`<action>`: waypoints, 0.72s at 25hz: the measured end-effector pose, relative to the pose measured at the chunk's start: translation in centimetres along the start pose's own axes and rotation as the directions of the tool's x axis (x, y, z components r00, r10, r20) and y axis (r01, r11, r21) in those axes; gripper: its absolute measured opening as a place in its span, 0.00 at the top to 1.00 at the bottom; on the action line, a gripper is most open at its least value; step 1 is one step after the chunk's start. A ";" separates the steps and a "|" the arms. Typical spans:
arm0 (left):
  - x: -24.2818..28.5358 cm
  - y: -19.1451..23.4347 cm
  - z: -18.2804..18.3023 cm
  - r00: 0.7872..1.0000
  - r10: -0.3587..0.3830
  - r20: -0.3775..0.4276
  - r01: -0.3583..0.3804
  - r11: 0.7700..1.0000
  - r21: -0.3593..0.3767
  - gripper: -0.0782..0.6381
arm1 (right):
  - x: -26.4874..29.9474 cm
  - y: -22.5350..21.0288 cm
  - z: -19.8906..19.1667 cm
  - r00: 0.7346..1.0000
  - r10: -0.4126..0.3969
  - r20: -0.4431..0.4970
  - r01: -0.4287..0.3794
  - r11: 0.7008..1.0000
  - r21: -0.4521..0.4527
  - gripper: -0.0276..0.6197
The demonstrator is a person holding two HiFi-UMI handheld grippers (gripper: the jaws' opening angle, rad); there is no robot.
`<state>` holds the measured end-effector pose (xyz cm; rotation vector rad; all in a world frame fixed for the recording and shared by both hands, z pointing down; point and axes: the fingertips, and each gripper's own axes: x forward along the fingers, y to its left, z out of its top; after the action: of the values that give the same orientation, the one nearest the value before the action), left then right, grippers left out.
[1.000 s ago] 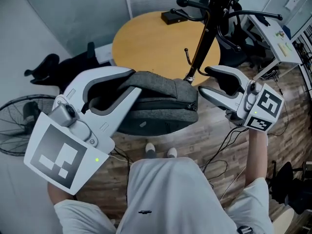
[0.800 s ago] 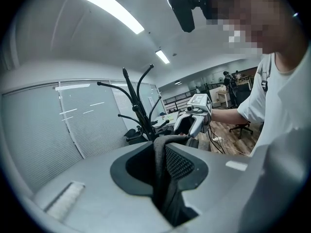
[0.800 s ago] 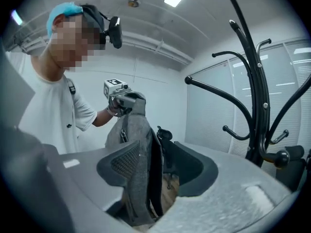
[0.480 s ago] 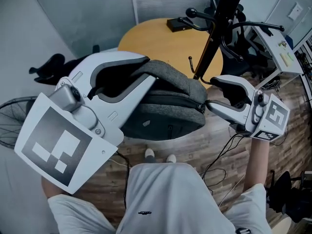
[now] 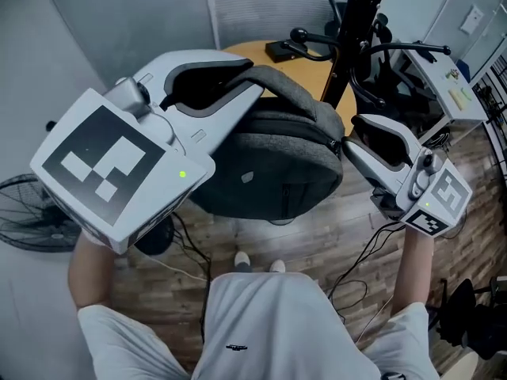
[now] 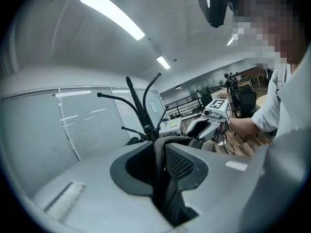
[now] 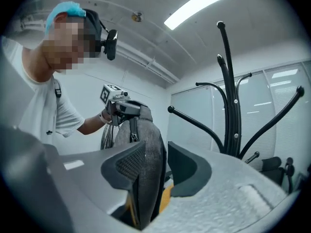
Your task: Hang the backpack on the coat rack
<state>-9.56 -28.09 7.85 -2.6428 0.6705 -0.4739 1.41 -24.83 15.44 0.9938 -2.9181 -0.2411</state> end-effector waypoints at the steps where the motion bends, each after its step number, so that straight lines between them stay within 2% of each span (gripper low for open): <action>1: 0.4 0.3 0.2 1.000 0.002 0.001 -0.002 1.000 0.002 0.76 | 0.0 -0.3 0.2 0.999 -0.031 -0.011 0.030 0.999 -0.030 0.76; 4: 1.7 1.0 0.2 1.000 0.005 -0.003 -0.005 1.000 -0.009 0.76 | 0.1 -0.5 0.4 0.995 -0.092 -0.040 0.087 0.991 -0.104 0.81; 7: 2.7 1.7 0.3 1.000 0.011 0.004 -0.011 1.000 -0.025 0.76 | 0.3 -0.9 0.4 0.989 -0.140 -0.045 0.133 0.982 -0.133 0.85; 18: 5.1 4.2 2.7 1.000 -0.007 0.026 0.006 0.999 0.037 0.76 | -0.3 -2.5 1.9 0.972 -0.236 0.015 0.235 0.960 -0.149 0.91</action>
<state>-5.85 -33.45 4.85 -2.6127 0.6392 -0.4484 3.01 -26.37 13.13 1.3129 -2.7259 -0.4612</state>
